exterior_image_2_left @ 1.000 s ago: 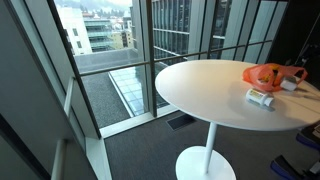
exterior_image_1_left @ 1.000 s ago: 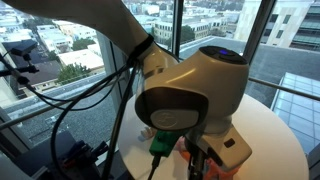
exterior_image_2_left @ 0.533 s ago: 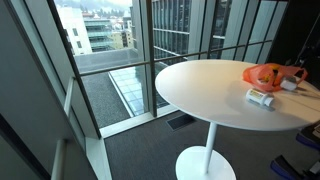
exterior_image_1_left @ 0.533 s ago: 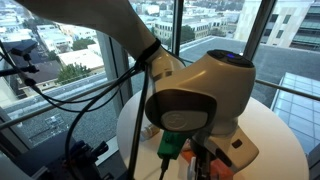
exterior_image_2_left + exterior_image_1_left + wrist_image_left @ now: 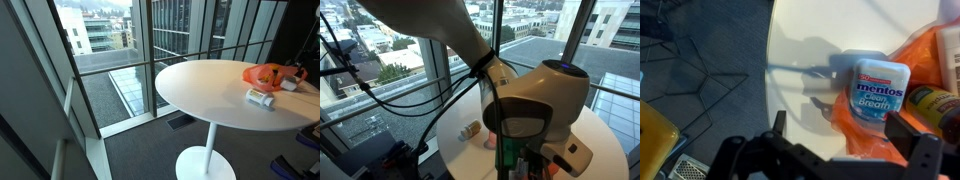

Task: Put the box in the plastic

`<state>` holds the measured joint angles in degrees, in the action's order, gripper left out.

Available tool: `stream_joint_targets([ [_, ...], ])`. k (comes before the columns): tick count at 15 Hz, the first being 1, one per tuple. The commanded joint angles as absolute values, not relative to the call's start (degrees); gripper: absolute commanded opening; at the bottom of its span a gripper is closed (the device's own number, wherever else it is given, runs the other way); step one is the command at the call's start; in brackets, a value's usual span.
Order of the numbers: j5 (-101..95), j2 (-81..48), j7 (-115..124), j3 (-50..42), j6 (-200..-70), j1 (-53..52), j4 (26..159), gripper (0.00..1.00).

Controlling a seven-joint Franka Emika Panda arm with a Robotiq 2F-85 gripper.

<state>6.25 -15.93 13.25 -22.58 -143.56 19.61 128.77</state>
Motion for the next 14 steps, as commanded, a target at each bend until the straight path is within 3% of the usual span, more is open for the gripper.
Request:
stream_joint_targets([
  [1,7.3,-19.1,9.5,-21.5,-142.7,21.5,124.8,1.0],
  [7,7.3,-22.2,7.9,-21.2,-144.7,22.5,122.2,0.99],
  [8,7.3,-22.6,7.7,-21.1,-145.1,22.6,122.0,0.91],
  [9,7.6,-23.0,7.6,-20.9,-145.6,22.8,121.7,0.75],
  [14,9.1,-23.5,7.3,-20.0,-147.8,23.5,121.3,0.34],
])
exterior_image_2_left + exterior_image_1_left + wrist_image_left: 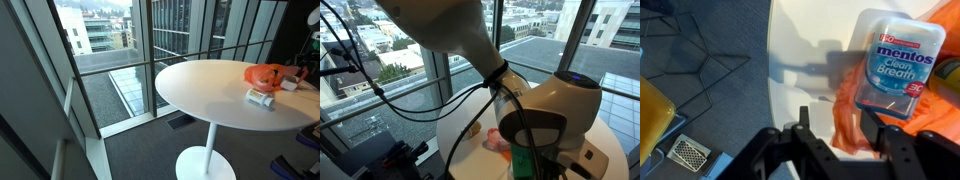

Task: Put the box in the plastic

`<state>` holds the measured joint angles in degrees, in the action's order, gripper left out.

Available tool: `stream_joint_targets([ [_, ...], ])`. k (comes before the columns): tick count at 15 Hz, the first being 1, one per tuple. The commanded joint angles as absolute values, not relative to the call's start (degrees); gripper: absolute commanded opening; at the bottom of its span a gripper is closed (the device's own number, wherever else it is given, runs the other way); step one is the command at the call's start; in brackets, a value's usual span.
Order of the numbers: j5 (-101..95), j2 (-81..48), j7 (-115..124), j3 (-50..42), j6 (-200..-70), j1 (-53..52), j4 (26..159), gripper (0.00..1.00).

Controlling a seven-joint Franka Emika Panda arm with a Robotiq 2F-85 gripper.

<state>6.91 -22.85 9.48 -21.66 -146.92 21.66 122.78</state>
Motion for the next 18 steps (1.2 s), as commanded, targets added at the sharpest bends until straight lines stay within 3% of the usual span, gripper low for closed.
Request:
stream_joint_targets([
  [1,9.7,-23.4,7.2,-19.8,-148.1,23.6,121.4,0.26],
  [4,11.8,-22.7,6.4,-18.8,-148.5,24.3,121.7,0.03],
  [5,12.5,-22.4,6.1,-18.5,-148.3,24.4,121.8,0.01],
  [18,21.2,-14.8,5.0,-17.5,-140.4,24.8,122.5,0.02],
])
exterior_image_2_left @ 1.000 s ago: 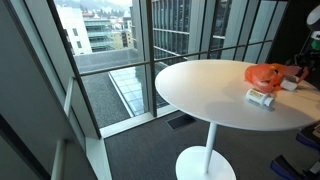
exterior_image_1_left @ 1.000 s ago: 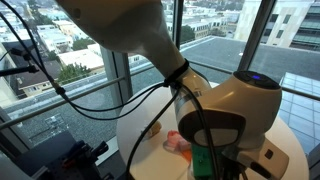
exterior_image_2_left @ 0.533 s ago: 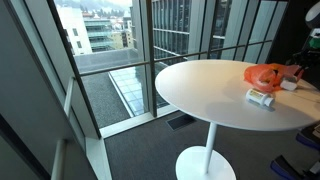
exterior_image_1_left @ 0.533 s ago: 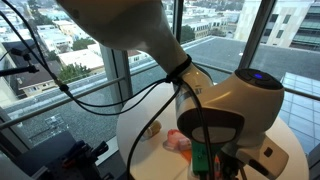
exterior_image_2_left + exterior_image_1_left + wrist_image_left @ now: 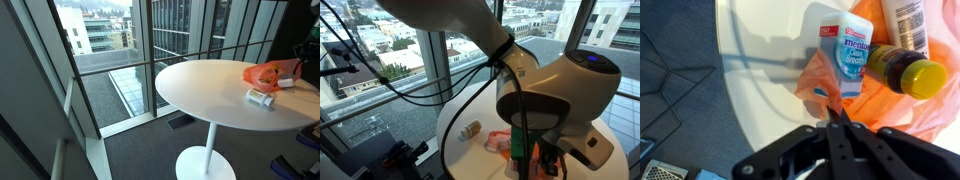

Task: Put the box in the plastic

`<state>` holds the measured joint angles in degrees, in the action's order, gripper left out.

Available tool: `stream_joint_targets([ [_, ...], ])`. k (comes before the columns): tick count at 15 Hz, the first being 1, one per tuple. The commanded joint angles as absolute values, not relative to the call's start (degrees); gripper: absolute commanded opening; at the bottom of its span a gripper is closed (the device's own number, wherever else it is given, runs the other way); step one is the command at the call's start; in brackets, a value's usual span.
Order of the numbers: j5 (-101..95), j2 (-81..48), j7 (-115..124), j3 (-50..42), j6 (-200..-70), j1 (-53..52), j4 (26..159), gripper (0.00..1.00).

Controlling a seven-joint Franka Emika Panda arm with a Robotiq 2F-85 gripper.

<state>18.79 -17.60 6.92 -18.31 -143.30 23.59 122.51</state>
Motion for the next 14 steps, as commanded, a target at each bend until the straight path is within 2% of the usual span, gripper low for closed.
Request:
stream_joint_targets([
  [1,21.8,-14.2,5.0,-17.6,-139.9,24.8,122.5,0.02],
  [14,26.8,-7.5,4.8,-18.5,-135.9,23.9,122.1,0.02],
])
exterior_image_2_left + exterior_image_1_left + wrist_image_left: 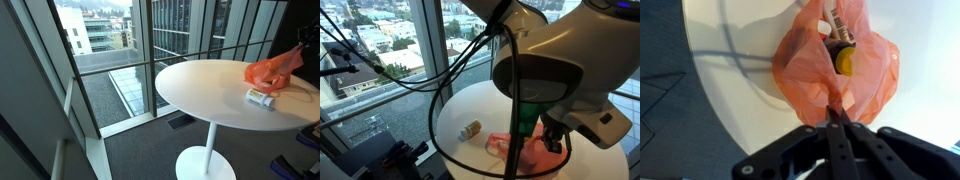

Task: Put the box in the plastic

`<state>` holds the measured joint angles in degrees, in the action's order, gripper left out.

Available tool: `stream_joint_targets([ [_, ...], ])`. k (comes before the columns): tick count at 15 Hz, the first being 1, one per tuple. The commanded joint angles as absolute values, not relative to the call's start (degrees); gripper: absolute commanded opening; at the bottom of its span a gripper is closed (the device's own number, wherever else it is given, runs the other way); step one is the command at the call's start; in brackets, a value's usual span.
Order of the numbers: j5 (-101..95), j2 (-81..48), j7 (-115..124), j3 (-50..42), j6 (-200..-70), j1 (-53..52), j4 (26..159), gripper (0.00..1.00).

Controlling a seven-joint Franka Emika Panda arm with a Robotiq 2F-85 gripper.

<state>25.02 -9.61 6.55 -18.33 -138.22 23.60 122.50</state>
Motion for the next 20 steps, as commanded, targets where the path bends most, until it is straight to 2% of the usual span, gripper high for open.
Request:
stream_joint_targets([
  [1,27.1,-7.1,4.8,-18.5,-135.7,23.9,122.1,0.02],
  [3,26.9,-6.8,5.0,-18.7,-135.8,23.7,122.2,0.02],
  [4,26.8,-6.8,5.2,-18.7,-135.8,23.6,122.2,0.27],
  [6,26.8,-6.8,5.5,-18.7,-135.9,23.5,122.4,0.29],
  [15,26.4,-7.3,6.0,-17.2,-137.2,20.9,125.2,0.99],
  [20,25.5,-6.5,6.2,-15.6,-137.2,18.4,127.3,1.0],
])
